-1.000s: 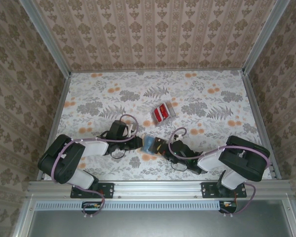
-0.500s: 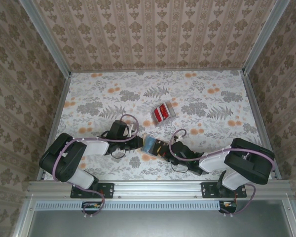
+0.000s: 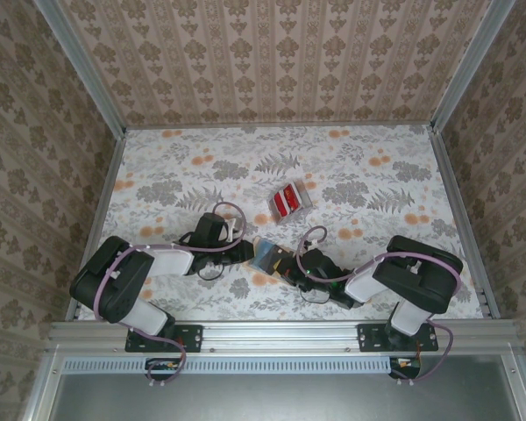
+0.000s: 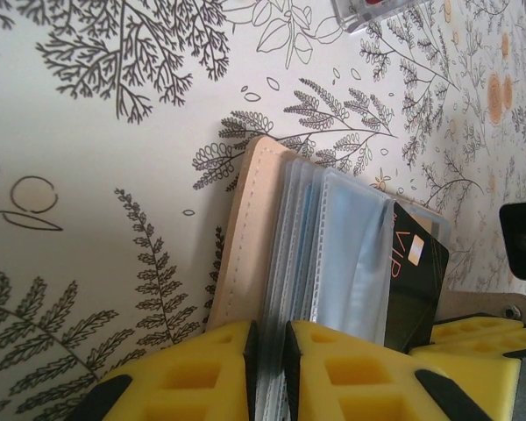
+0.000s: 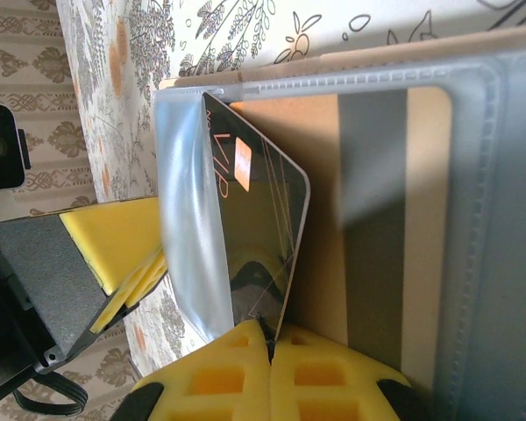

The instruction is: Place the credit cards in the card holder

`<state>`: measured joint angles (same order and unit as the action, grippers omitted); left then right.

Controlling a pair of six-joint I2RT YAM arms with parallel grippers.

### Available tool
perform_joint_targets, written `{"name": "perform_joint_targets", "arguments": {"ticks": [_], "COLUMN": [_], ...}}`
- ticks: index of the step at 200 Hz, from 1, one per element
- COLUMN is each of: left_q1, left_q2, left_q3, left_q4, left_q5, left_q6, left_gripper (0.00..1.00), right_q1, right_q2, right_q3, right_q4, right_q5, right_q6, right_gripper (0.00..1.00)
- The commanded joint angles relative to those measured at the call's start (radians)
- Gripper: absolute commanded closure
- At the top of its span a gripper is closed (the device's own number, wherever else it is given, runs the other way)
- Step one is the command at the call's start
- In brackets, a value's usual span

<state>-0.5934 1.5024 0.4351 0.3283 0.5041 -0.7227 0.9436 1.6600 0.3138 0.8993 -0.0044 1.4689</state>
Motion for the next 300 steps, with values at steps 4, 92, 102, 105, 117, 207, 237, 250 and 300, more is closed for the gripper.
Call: {"name": "perform_joint_targets", "arguments": {"ticks": [4,92,102,105,117,207,237,250,300], "left_q1": [-0.02,-0.022,-0.022,-0.022,-0.023,-0.031,-0.032,-0.032,-0.034], "left_q2": [0.021,0.024,0.025,0.025,0.025,0.032,0.025,0.024,0.037], "left_q3": [-0.006,-0.008,-0.009,-0.009,-0.007,-0.004,-0.003,-0.005,-0.002], "left_q4": [-0.049,-0.038,-0.038,-0.037,-0.038,-0.032,-0.036,-0.039,-0.024], "left_q5": [0.024,0.027,0.026,0.026,0.025,0.025,0.024,0.021,0.024], "left_q6": [-0.008,-0.012,-0.013,-0.013,-0.012,-0.018,-0.017,-0.014,-0.019], "left_gripper": [0.81,0.81,0.81,0.81,0.81,0.81,0.81,0.81,0.81], "right_q1": [0.016,-0.007,-0.014,-0.017,-0.03,-0.057,-0.057,-0.057,-0.083], "right_q2": [0.031,-0.084,-0.106,-0.111,-0.134,-0.083,-0.07,-0.088,-0.192], "right_q3": [0.023,-0.003,-0.007,-0.009,-0.02,0.015,0.022,0.022,0.013], "right_q4": [-0.094,-0.246,-0.272,-0.279,-0.298,-0.283,-0.272,-0.305,-0.455], "right_q5": [-0.135,-0.163,-0.161,-0.161,-0.158,-0.187,-0.23,-0.244,-0.262], "right_q6": [-0.019,-0.087,-0.098,-0.101,-0.109,-0.151,-0.157,-0.168,-0.224], "right_gripper": [1.0,1.0,1.0,1.0,1.0,1.0,1.0,1.0,1.0]}}
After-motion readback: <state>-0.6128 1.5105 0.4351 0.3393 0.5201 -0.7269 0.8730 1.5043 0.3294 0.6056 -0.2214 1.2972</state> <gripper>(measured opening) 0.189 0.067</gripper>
